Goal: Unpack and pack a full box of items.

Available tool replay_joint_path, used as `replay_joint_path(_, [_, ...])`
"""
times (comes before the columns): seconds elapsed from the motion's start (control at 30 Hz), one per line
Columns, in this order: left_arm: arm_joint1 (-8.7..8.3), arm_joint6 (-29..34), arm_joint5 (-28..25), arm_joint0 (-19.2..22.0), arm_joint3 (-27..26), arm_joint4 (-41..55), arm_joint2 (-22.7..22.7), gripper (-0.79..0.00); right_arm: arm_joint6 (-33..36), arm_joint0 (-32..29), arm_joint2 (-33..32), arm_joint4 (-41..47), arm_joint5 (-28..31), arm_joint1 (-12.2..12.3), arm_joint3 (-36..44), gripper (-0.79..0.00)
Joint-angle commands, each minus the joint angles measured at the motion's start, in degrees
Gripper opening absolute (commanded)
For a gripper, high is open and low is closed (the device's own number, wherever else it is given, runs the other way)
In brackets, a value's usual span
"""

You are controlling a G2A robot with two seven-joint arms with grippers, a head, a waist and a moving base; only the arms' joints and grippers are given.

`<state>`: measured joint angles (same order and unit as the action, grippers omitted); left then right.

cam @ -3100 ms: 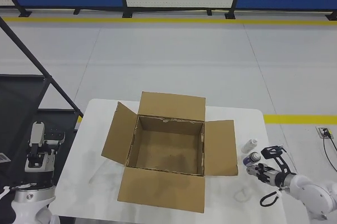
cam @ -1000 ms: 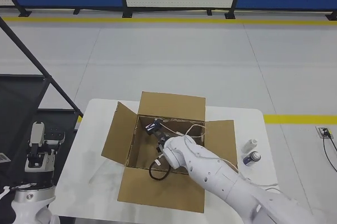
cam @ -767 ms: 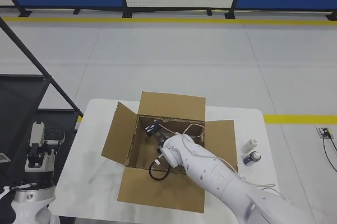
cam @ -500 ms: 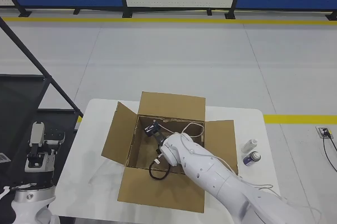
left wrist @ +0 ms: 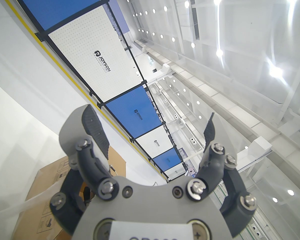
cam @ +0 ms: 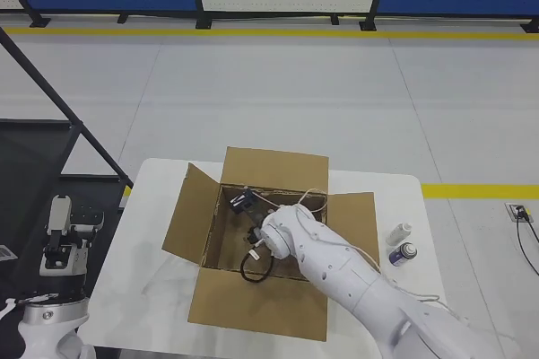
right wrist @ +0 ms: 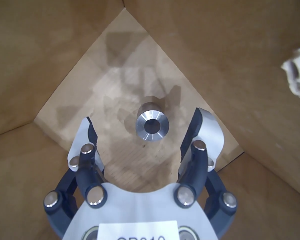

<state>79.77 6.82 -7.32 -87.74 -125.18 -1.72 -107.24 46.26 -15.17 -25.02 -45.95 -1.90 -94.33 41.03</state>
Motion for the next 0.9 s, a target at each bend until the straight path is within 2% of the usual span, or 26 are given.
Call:
replay_joint_path(0.0, [0.0, 0.0, 0.0, 0.0, 0.0, 0.0, 0.0, 0.0, 1.0, -1.1, -1.6, -1.2, 0.1, 1.6, 3.8, -0.065])
replay_joint_path(0.1, [0.0, 0.0, 0.0, 0.0, 0.0, 0.0, 0.0, 0.0, 2.8, -4.0, -5.5, -3.1, 0.4, 4.8, 11.8, -0.074])
replay_joint_path(0.2, [0.0, 0.0, 0.0, 0.0, 0.0, 0.0, 0.0, 0.0, 5.6, -8.8, -11.4, -5.8, 0.9, 8.7, 23.1, -0.086])
replay_joint_path(0.37, [0.0, 0.0, 0.0, 0.0, 0.0, 0.0, 0.0, 0.0, 12.7, -21.3, -26.0, -10.0, 4.6, 15.2, 45.4, -0.065])
replay_joint_path(0.47, [0.0, 0.0, 0.0, 0.0, 0.0, 0.0, 0.0, 0.0, 13.5, -29.4, -35.6, -12.6, 5.8, 18.0, 56.3, 0.0])
replay_joint_path(0.5, [0.0, 0.0, 0.0, 0.0, 0.0, 0.0, 0.0, 0.0, 13.5, -31.9, -38.9, -12.7, 6.3, 18.7, 59.1, 0.0])
replay_joint_path(0.67, [0.0, 0.0, 0.0, 0.0, 0.0, 0.0, 0.0, 0.0, 12.2, -41.4, -55.3, -11.3, 8.2, 21.2, 67.1, 0.0])
replay_joint_path(0.87, [0.0, 0.0, 0.0, 0.0, 0.0, 0.0, 0.0, 0.0, 9.6, -48.9, -70.7, -8.9, 8.8, 22.8, 67.3, 0.0])
